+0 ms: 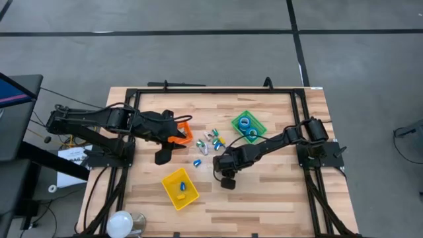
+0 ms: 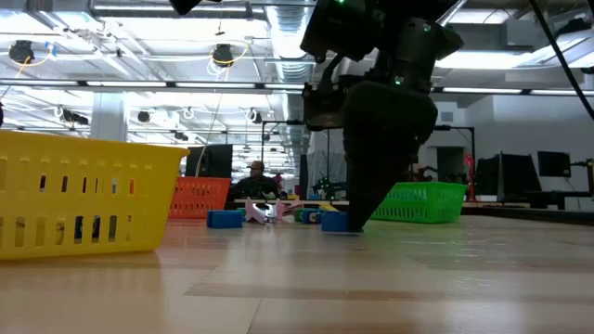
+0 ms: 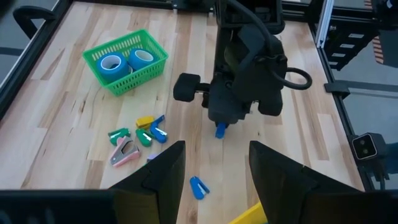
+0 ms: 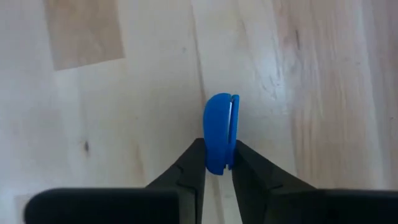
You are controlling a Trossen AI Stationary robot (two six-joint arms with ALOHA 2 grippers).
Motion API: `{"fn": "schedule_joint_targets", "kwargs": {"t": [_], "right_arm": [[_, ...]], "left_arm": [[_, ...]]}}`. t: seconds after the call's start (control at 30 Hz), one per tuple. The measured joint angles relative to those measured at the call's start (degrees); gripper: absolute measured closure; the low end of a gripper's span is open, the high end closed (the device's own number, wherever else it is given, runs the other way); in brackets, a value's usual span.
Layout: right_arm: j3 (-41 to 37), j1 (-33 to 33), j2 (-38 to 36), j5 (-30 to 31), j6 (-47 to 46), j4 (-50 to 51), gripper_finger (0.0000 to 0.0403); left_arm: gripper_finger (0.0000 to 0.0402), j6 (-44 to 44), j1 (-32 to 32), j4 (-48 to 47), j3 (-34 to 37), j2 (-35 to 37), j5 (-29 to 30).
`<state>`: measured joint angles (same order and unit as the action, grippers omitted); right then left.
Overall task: Pick and place Stapler, Stapler remover, tape
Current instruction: Put the blue stapler into the yellow basket
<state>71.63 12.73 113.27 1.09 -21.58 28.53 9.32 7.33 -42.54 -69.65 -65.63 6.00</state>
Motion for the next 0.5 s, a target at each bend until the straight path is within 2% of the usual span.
{"fn": "schedule_joint_targets", "kwargs": {"t": [0.23, 0.5], "right_arm": [[5.4, -0.1, -0.1, 0.1, 2.9, 3.9, 0.0346], [16.8, -0.1, -0.1, 0.9, 8.0, 9.8, 0.0346]], "left_arm": [[0.0234, 0.0, 0.0, 0.3, 0.0, 0.0, 0.0], [0.0234, 0.0, 0.0, 0.7, 0.0, 0.0, 0.0]]}}
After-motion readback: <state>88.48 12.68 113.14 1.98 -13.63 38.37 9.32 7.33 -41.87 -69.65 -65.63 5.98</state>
